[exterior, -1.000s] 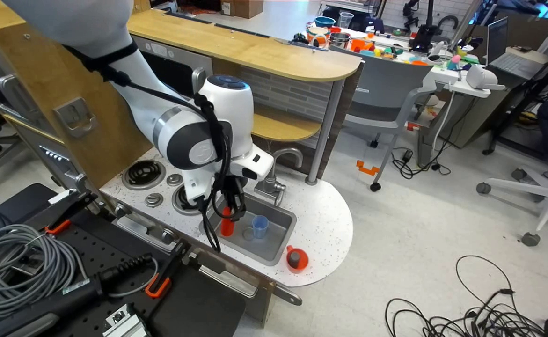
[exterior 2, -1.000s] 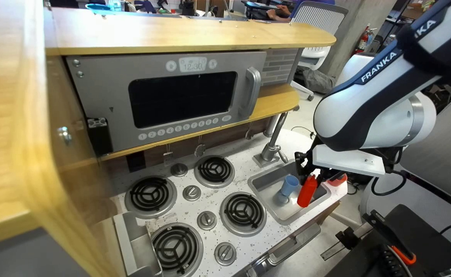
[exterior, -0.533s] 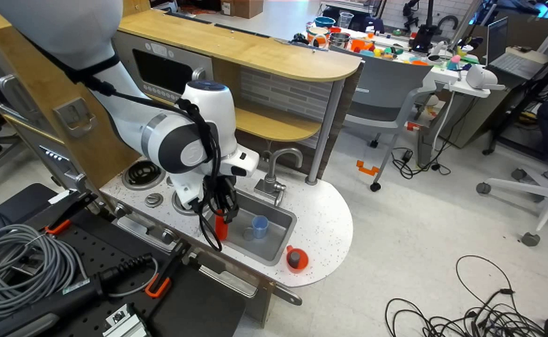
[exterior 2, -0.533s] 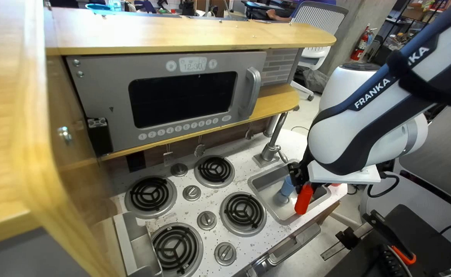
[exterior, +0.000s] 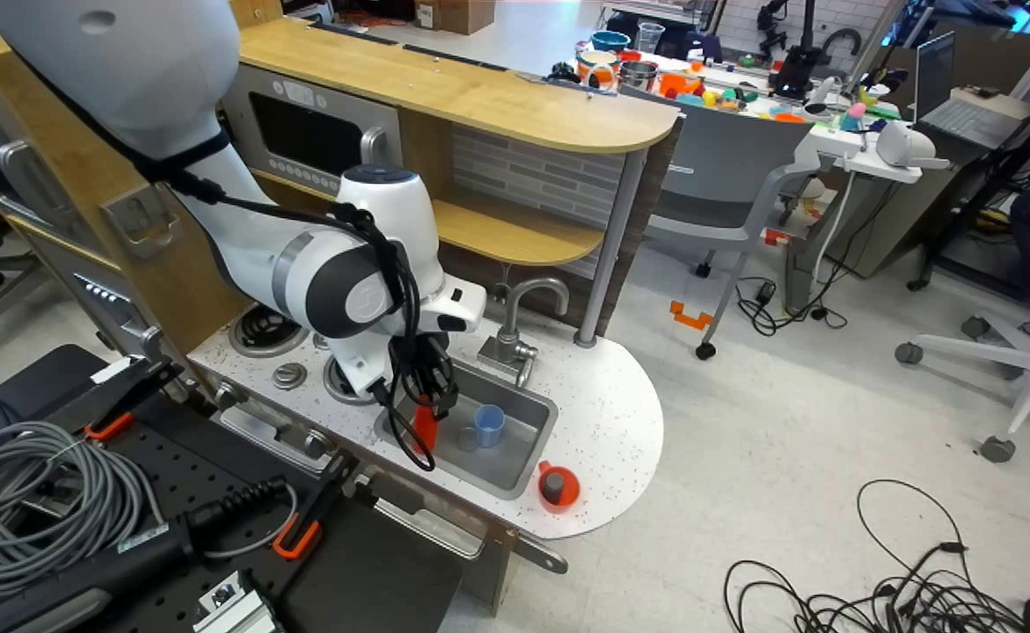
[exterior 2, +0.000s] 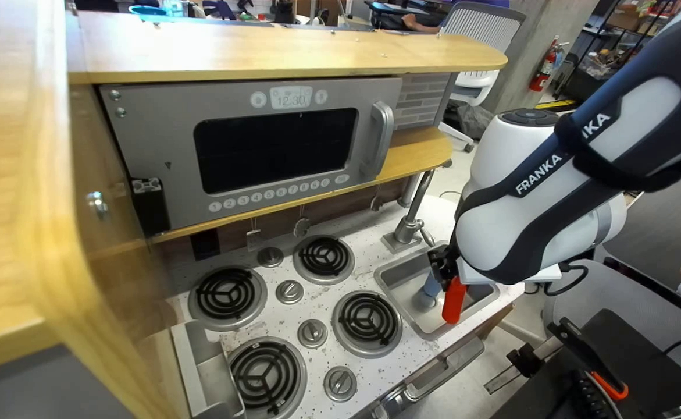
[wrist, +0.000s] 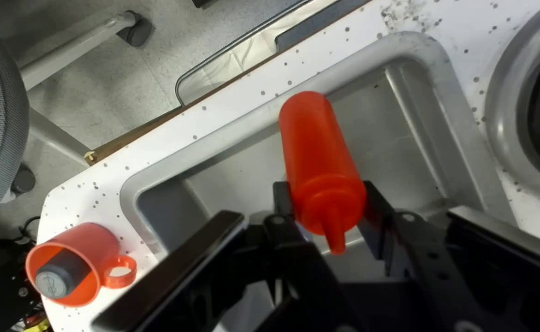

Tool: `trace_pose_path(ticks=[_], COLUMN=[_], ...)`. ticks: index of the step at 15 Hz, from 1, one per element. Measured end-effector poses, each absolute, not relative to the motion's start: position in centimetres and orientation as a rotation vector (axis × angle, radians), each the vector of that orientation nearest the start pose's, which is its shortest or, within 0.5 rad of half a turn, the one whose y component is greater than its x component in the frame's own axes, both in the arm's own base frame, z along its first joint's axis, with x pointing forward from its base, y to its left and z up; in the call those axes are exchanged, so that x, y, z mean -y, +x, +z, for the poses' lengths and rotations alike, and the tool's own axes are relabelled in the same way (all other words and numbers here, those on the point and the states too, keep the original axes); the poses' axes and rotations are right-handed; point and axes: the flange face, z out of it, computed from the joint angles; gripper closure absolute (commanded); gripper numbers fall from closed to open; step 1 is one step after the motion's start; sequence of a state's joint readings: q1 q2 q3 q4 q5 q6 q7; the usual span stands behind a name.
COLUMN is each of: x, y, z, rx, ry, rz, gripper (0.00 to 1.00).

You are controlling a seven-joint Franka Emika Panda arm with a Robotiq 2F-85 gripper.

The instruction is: Put the sauce bottle in the sink

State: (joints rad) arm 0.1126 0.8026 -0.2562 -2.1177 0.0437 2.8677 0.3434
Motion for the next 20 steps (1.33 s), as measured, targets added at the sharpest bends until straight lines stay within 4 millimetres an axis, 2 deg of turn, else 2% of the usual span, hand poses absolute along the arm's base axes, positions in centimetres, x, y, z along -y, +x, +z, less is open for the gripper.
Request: trace_pose_path(ticks=[5,8,14,17,20], x=[10.5,10.4,7.7,6.0,5.3], y=[55.2,55.9,56.9,57.7,58.0], z=[2.6,1.1,-1.0,-0.9,-0.6], rx=[-0.752,-0.731,-0.654,-0.626,-0.604], ry=[-3.255,-3.270,-3.291,-3.283,-3.271], rz=[-0.034,-0.039,-0.102,-0.187,-0.269], gripper=[0.87,0.87,0.87,0.87,0.87])
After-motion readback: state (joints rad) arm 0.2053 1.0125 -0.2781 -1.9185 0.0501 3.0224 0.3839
